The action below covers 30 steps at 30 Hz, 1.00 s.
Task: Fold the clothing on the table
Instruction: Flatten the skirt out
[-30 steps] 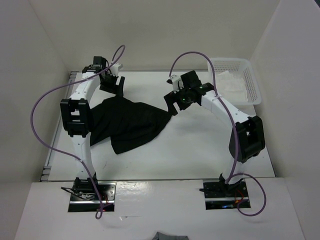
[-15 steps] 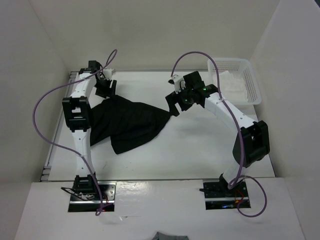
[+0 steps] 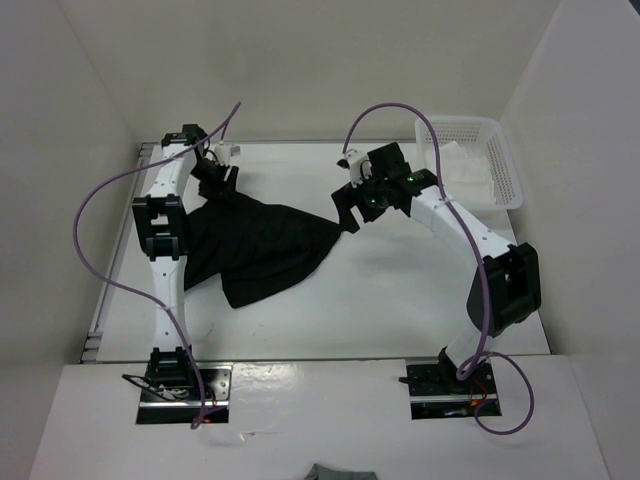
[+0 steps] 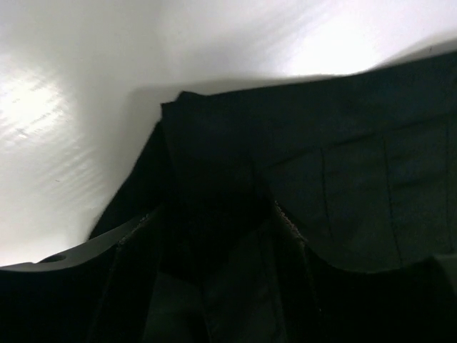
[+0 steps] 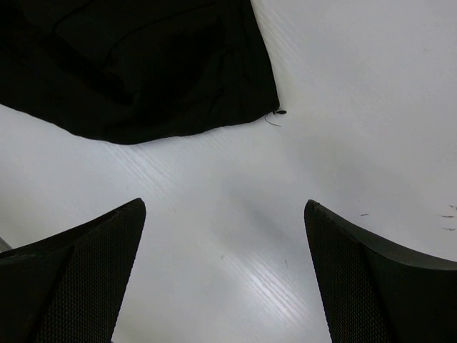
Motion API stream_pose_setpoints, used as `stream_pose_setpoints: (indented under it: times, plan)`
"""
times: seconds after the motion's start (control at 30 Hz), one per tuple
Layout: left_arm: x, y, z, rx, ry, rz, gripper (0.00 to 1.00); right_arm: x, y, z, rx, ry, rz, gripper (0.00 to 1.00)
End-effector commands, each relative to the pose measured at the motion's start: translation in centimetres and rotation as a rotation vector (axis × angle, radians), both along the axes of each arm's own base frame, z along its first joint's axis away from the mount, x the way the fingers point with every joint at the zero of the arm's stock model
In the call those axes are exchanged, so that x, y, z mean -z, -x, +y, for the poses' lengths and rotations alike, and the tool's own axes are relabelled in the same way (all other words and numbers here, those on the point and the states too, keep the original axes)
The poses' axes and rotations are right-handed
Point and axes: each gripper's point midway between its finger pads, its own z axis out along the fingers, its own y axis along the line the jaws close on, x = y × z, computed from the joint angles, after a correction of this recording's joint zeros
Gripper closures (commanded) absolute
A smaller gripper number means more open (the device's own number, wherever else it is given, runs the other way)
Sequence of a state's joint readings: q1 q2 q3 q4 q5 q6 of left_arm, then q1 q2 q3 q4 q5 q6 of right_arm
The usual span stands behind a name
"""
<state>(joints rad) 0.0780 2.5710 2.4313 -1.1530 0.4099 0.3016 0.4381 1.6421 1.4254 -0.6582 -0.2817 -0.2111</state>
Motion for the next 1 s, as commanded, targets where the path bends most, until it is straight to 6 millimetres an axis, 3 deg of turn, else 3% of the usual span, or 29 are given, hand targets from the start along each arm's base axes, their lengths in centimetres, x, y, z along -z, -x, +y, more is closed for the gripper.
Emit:
stream_pose_setpoints:
  times: [0.0, 0.17, 0.3, 0.4, 0.47, 0.57, 0.6, 0.67, 0.7, 0.87, 0.9, 0.97]
  plan:
    - [-0.2, 1.3, -0.5, 0.046, 0.019, 0.037, 0.34, -2.8, 0.2, -0.1, -0.013, -0.04, -0.075, 0.05]
    - [0.5, 1.4, 0.0, 0.04, -0.012, 0.024, 0.4, -2.8, 0.4, -0.2, -0.013, -0.041, -0.077, 0.05]
    - [0.2, 1.2, 0.1, 0.03, -0.022, -0.001, 0.51, -3.3, 0.6, -0.1, -0.019, -0.051, -0.084, 0.05]
    - [0.4, 0.9, 0.1, 0.021, -0.021, -0.015, 0.66, -3.3, 0.6, -0.1, -0.019, -0.051, -0.084, 0.05]
    - [-0.5, 0.7, 0.1, 0.009, -0.02, -0.036, 0.84, -2.8, 0.7, -0.2, -0.019, -0.047, -0.074, 0.05]
    - [-1.9, 0.5, 0.6, -0.025, -0.027, -0.076, 0.98, -1.2, 0.7, -0.1, -0.012, -0.03, -0.023, 0.05]
    - [-3.6, -0.2, 0.8, -0.038, -0.037, -0.136, 1.0, -0.6, 0.6, -0.1, -0.012, -0.024, -0.009, 0.05]
    - [-3.8, 0.4, 2.2, -0.083, -0.035, -0.141, 1.0, -0.2, 0.2, 0.2, 0.005, -0.027, 0.018, 0.06]
    - [-5.0, 0.2, 2.6, -0.101, -0.035, -0.177, 1.0, 1.0, 0.0, 0.3, 0.005, -0.011, 0.052, 0.07]
    - [-5.4, 1.6, 3.8, -0.129, -0.016, -0.17, 1.0, 3.8, -1.2, 1.9, 0.041, -0.045, 0.155, 0.09]
    - [-5.1, 2.3, 3.7, -0.129, -0.015, -0.159, 1.0, 5.3, -1.2, 2.3, 0.04, -0.045, 0.198, 0.1]
    - [-5.1, 2.6, 3.7, -0.129, -0.015, -0.161, 1.0, 5.6, -1.8, 3.1, 0.043, -0.073, 0.219, 0.1]
